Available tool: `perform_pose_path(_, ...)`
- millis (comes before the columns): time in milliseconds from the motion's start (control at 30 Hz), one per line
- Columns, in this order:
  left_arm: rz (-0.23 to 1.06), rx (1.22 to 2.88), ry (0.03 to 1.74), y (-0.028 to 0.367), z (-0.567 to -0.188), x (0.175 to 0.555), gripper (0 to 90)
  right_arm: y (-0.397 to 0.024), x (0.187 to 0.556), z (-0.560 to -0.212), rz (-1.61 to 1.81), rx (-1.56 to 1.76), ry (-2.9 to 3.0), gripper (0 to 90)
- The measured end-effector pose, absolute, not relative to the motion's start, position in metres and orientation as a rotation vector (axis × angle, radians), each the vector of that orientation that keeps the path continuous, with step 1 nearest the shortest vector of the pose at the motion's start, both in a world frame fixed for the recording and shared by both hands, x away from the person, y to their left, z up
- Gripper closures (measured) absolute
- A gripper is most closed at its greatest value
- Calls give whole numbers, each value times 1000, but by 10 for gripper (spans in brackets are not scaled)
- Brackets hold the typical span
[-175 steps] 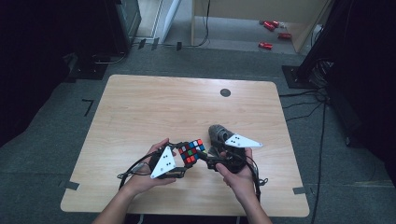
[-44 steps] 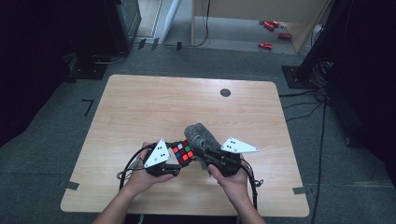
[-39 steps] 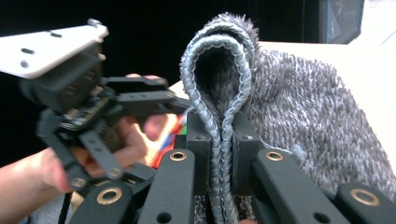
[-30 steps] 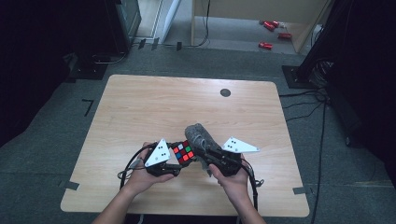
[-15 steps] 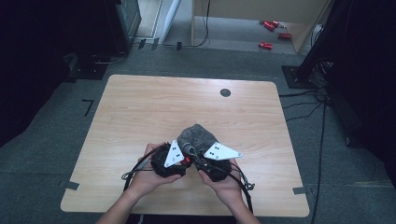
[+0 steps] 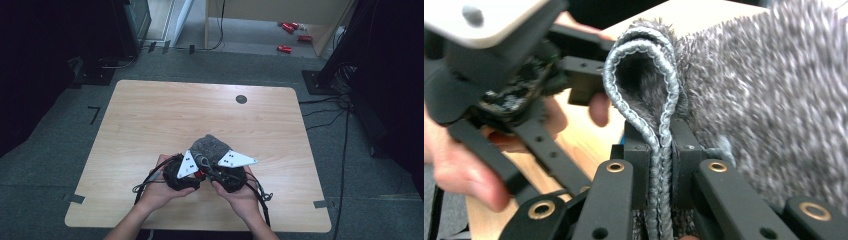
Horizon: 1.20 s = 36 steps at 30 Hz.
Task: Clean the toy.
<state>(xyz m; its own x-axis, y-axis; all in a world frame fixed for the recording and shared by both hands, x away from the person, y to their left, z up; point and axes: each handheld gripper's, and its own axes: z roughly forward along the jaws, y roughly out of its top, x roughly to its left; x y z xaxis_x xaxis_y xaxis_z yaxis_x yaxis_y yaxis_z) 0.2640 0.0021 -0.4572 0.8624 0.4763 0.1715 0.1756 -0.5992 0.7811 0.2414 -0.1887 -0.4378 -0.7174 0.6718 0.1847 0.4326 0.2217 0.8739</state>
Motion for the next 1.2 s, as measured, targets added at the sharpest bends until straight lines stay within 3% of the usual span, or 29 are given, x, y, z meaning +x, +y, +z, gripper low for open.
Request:
perform_pose_path(433,364,1913,407,28,-445,265,352,-237,262,-452,1863,1306,2114,820)
perform_pose_path(667,374,1939,367,26,-450,265,352,-236,257,-439,2047,1259,2097,823)
perform_pose_path(1033,393,1870,339,28,-448,260,351,-242,261,-452,1999,1374,2040,827)
perform_pose_path(1200,392,1896,339,24,-451,261,351,-237,255,-440,2042,1316,2043,825)
